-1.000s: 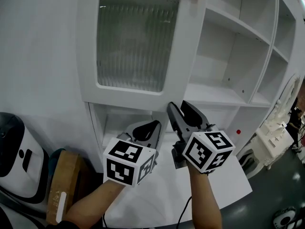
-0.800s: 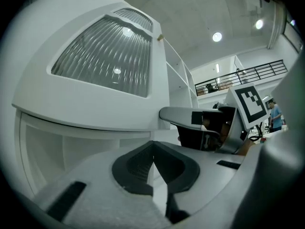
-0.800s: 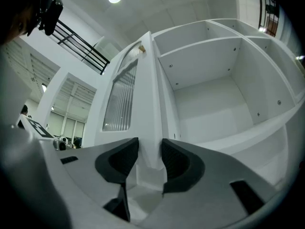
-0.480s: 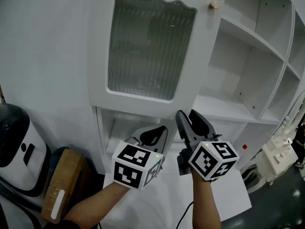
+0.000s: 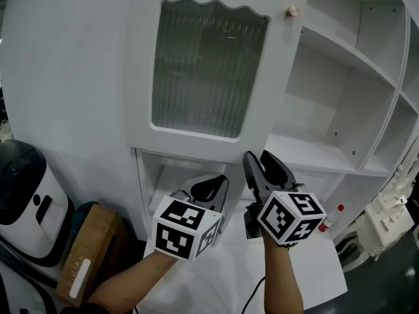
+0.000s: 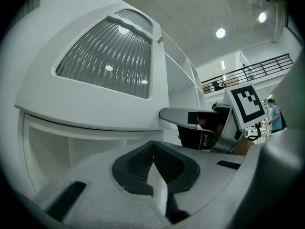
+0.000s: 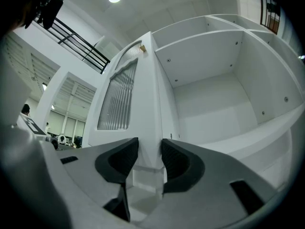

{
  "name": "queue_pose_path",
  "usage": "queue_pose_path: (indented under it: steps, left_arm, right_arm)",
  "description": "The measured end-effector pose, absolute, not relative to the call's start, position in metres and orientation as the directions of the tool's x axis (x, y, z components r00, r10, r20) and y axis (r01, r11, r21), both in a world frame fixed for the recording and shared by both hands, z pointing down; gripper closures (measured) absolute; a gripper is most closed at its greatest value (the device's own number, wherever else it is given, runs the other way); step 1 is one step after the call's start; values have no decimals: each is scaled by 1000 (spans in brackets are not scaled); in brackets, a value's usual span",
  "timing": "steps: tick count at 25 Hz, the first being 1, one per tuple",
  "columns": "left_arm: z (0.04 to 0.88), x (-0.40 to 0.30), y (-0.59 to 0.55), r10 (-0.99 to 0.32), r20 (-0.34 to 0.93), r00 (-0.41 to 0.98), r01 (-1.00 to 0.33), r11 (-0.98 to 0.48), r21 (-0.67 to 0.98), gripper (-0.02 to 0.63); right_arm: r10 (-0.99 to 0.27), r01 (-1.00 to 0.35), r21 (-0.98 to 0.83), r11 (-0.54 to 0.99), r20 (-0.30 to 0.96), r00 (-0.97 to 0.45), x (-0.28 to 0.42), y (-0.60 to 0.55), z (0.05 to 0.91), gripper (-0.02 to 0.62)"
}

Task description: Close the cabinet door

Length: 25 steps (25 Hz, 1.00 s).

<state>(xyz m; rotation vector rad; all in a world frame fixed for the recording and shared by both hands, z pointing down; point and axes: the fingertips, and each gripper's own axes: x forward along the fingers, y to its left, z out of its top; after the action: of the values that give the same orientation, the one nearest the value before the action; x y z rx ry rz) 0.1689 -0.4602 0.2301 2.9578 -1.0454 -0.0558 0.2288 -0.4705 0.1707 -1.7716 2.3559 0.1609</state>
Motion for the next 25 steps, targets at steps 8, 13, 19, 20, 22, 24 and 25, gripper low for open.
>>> queue_pose_path:
  steps: [8, 13, 19, 20, 22, 24, 25]
  left_arm:
    - [230, 166, -458, -648, -37, 761, -648, -762, 12, 592]
    - [229, 163, -454, -657, -37, 753, -658, -753, 7, 592]
    - [229, 159, -449, -667, -38, 744, -668, -744, 6, 592]
    - [228, 159, -447, -667, -37, 744, -667, -745, 5, 592]
    - [228, 159, -445, -666, -36, 745, -667, -745, 1, 592]
    - [229, 156, -444, -669, -35, 742, -670, -743, 1, 592]
    - [229, 154, -443, -672, -35, 740, -672, -740, 2, 592]
  right_arm:
    - [-950, -973, 16, 230, -211, -228, 227, -471, 170, 434]
    - [-966, -985, 117, 129, -208, -151, 226, -470, 168, 434]
    - [-963, -982, 111, 153, -205, -174, 225, -469, 169, 434]
    - [-963, -982, 109, 154, -204, -174, 226, -469, 169, 436]
    - [-965, -983, 105, 149, -202, -168, 226, -467, 169, 440]
    - [-966, -985, 98, 141, -202, -158, 227, -465, 169, 442]
    - [-967, -986, 95, 137, -205, -154, 227, -463, 169, 449]
